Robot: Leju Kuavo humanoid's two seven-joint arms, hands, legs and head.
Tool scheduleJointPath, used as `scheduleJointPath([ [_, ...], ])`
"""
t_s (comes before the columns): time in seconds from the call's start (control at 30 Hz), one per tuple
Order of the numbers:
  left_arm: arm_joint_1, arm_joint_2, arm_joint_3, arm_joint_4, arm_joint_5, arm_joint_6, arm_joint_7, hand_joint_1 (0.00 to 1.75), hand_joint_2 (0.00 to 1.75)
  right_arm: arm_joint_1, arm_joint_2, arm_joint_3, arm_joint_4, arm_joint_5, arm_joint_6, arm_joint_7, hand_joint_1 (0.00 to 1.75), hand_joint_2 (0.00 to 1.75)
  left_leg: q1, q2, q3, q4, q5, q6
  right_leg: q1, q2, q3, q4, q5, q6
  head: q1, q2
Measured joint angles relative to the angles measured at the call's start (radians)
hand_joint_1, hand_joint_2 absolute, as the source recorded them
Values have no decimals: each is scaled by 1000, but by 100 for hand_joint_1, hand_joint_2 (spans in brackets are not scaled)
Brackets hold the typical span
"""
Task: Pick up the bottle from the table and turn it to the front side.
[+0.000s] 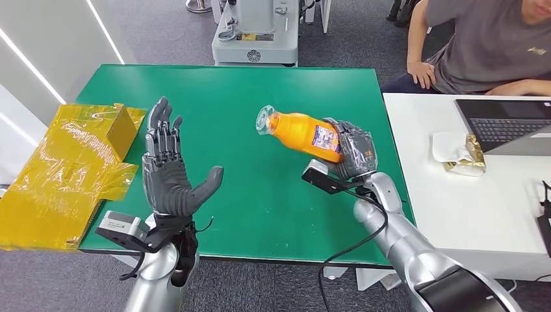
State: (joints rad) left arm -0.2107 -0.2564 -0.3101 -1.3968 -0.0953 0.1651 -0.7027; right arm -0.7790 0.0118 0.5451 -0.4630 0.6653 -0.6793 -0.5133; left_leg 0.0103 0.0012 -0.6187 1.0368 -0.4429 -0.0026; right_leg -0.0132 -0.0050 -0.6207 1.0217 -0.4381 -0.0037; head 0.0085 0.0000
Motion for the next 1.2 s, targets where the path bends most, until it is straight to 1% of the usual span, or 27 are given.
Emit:
scheduleJointPath([
  [0.07, -22, 0, 0, 25, -2, -1, 0, 0, 175, 32, 16, -65, -52, 70, -4, -57, 175, 175, 0, 0, 0, 0, 0, 0, 0, 0, 0, 0, 0, 0, 0, 0],
  [0.13, -48, -2, 0, 53, -5, -3, 0, 0, 175, 75, 46, -170, -128, 143, -5, -136, 175, 175, 0, 0, -1, 0, 0, 0, 0, 0, 0, 0, 0, 0, 0, 0],
  [0.17, -62, -3, 0, 67, -6, -5, 0, 0, 175, 97, 62, -221, -168, 159, -5, -161, 175, 175, 0, -1, -1, 0, 0, 0, 0, -1, 0, 0, 0, 0, 0, 0],
  [0.23, -87, -6, 0, 94, -6, -10, 0, 0, 175, 134, 89, -292, -246, 154, -5, -178, 175, 175, 0, -1, -1, 0, 0, 0, 0, -1, -1, 0, 0, 0, 0, 0],
  [0.3, -109, -10, 0, 122, -7, -21, 0, 0, 175, 167, 106, -325, -323, 138, -5, -180, 175, 175, 0, -1, -1, 0, 0, 0, 0, -2, -1, 0, -1, 0, 0, 0],
  [0.5, -154, -25, -1, 186, -13, -47, 0, 0, 175, 263, 135, -337, -517, 139, -5, -182, 175, 175, 0, 1, -1, 0, -1, 0, 0, 1, -1, -1, 0, 0, 0, 0],
  [0.63, -167, -30, -4, 201, -21, -56, 0, 0, 175, 291, 146, -336, -580, 139, -5, -186, 175, 175, 0, 1, -1, 0, -1, 0, 0, 1, -1, -1, 0, 0, 0, 0],
  [1.0, -180, -41, -19, 209, -37, -76, 0, 0, 175, 304, 161, -329, -607, 139, -5, -188, 175, 175, 0, 1, -1, 0, -1, 0, 0, 1, -1, 0, 0, 0, 0, 0],
  [1.2, -190, -43, -41, 197, -68, -95, 8, 0, 175, 313, 165, -310, -589, 174, -5, -187, 175, 175, 0, 1, -1, 0, -1, 0, 0, 1, -1, 0, 0, 0, 0, 0],
])
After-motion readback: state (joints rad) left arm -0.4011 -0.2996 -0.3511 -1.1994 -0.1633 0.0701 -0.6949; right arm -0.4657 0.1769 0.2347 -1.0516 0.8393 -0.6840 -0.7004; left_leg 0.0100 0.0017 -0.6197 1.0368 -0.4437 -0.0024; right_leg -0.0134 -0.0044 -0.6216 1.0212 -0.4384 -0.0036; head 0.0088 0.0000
